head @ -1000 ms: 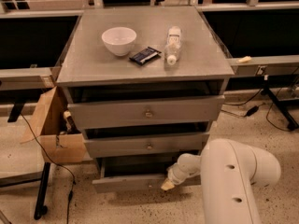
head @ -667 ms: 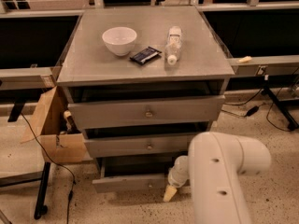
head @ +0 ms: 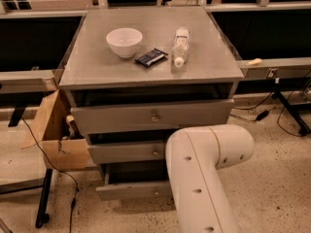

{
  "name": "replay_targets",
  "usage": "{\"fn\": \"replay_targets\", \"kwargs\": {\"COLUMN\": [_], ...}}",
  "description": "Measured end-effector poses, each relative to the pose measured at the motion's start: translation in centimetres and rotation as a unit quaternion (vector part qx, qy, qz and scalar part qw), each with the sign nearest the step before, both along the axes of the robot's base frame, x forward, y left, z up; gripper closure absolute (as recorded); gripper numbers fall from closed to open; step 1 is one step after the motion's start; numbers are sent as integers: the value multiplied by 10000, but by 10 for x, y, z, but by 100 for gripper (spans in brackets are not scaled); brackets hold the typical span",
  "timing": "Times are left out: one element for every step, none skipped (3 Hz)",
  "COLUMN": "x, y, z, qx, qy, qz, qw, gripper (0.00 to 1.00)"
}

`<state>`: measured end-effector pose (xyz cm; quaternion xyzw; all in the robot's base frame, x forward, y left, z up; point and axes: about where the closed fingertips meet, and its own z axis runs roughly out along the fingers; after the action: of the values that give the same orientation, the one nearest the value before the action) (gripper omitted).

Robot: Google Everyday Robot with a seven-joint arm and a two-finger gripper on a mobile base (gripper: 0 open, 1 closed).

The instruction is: Open bottom drawer

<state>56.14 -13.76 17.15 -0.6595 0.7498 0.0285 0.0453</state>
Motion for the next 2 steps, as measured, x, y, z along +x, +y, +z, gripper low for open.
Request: {"fn": "replay_targets", "kwargs": {"x": [-2, 1], "y": [-7, -6], "z": [2, 6], "qx": [-190, -190], "qy": [8, 8], "qz": [72, 72], "qw": [9998, 9998], "gripper": [41, 65]}}
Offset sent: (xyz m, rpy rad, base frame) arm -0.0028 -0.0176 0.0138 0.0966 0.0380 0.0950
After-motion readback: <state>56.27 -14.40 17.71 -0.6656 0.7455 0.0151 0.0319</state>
